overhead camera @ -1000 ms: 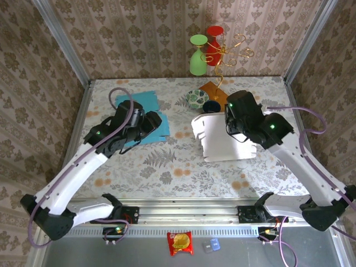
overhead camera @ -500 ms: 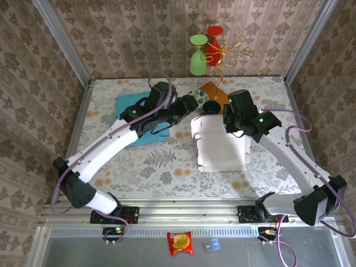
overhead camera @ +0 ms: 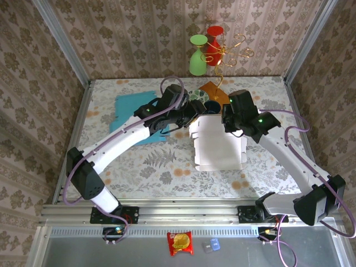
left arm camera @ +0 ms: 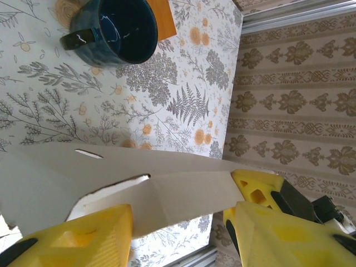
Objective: Fold the paper box
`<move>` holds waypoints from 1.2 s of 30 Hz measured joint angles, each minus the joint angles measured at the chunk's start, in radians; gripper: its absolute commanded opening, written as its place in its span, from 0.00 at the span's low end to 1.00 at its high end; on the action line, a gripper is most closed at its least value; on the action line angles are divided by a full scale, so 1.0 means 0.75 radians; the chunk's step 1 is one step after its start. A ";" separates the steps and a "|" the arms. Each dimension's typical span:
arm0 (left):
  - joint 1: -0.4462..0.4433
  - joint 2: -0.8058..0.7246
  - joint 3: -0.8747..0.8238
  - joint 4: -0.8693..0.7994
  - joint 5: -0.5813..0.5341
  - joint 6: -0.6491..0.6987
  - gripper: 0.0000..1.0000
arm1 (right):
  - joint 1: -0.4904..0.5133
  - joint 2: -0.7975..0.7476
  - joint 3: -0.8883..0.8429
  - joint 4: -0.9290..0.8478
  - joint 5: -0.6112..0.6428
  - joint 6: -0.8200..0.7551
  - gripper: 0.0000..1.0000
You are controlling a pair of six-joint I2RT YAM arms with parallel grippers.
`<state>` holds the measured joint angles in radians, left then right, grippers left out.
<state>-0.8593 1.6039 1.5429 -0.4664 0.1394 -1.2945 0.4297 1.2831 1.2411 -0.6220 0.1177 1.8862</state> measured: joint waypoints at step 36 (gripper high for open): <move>0.053 -0.017 -0.125 0.014 0.074 -0.030 0.50 | -0.006 0.001 -0.183 0.203 -0.059 0.005 0.00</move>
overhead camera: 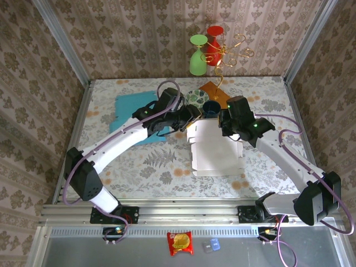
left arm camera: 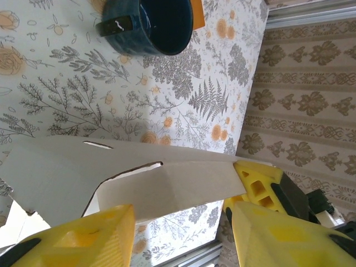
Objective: Fold the paper box
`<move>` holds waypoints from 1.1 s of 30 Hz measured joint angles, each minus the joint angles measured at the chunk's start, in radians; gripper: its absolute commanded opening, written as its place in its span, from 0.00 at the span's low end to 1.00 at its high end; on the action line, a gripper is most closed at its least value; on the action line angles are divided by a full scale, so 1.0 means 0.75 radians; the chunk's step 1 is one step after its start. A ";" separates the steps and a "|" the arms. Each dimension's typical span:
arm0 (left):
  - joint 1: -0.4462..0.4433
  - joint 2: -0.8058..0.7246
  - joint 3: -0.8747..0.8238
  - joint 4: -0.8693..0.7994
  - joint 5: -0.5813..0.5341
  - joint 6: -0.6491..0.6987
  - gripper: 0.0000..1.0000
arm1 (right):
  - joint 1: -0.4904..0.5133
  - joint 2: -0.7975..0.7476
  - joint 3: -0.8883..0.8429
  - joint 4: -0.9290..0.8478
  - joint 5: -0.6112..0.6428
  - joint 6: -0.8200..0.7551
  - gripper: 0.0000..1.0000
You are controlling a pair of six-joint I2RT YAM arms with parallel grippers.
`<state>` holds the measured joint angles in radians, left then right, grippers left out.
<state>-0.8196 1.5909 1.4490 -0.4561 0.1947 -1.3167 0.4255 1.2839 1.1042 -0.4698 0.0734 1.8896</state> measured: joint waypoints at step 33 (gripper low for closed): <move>0.244 -0.394 -0.583 0.199 0.035 0.057 0.37 | -0.055 -0.038 -0.138 0.082 -0.078 0.079 0.00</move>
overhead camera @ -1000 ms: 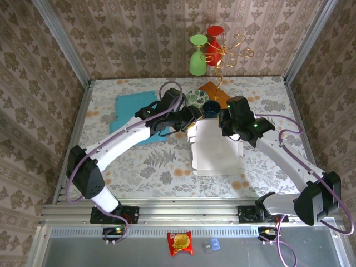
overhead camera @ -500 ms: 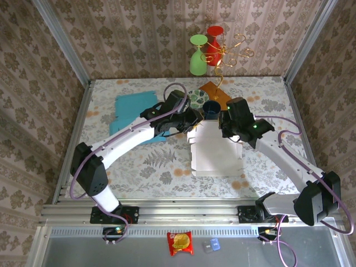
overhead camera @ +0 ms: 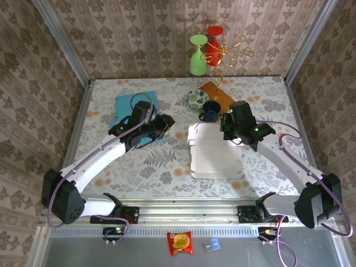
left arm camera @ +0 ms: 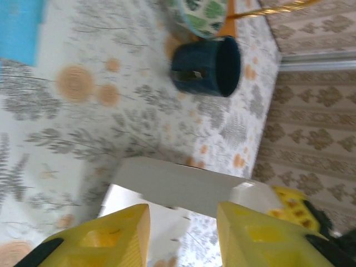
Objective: Fold the paper box
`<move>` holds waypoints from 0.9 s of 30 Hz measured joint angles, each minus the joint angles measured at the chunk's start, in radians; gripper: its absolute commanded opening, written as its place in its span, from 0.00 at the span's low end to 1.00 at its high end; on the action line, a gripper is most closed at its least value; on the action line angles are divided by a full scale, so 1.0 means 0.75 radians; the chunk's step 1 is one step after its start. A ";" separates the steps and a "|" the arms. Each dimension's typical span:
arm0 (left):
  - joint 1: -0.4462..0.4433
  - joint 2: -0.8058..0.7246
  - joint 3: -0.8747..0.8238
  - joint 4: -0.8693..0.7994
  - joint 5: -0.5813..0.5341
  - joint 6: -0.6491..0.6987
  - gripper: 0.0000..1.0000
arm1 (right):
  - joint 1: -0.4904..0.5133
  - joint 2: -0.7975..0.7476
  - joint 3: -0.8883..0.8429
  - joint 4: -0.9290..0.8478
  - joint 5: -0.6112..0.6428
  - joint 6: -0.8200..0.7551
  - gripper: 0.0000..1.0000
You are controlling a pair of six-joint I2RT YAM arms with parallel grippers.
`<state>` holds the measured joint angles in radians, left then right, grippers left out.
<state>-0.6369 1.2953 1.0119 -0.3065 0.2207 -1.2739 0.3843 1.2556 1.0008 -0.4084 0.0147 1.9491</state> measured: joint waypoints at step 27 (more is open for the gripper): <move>0.051 0.039 -0.489 0.490 0.079 0.687 0.30 | -0.036 0.111 -0.472 0.925 -0.201 -0.397 0.00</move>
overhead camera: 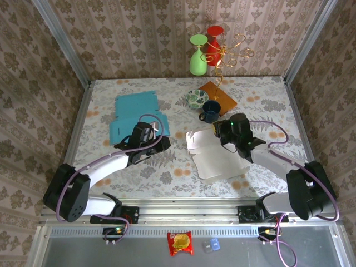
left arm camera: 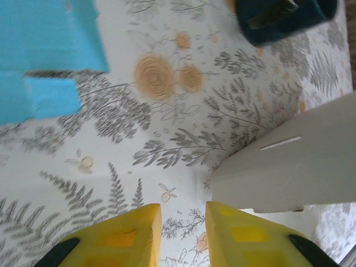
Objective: Fold the paper box
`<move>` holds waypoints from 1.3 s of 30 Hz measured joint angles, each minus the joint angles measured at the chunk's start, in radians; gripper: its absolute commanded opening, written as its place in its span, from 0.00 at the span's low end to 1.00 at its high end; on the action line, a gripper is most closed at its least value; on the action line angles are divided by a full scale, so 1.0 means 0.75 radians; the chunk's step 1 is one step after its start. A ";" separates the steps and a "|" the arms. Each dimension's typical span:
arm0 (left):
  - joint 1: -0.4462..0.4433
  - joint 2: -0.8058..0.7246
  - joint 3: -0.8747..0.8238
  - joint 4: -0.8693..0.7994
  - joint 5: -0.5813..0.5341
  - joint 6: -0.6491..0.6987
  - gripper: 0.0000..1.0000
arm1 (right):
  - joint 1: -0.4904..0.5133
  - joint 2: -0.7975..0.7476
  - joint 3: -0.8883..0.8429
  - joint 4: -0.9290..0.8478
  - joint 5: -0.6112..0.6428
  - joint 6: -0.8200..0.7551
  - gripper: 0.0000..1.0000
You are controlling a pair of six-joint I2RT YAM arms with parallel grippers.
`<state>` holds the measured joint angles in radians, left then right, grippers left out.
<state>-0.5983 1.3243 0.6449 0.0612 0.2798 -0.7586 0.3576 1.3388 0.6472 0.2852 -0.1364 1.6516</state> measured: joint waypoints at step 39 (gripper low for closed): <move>-0.222 0.429 0.065 0.587 0.161 0.707 0.29 | 0.001 0.019 -0.054 0.140 -0.030 -0.004 0.00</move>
<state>-0.7650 1.6463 0.6937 0.5014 0.4004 -0.2283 0.3580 1.3533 0.6067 0.3904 -0.1589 1.6485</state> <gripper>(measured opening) 0.292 0.061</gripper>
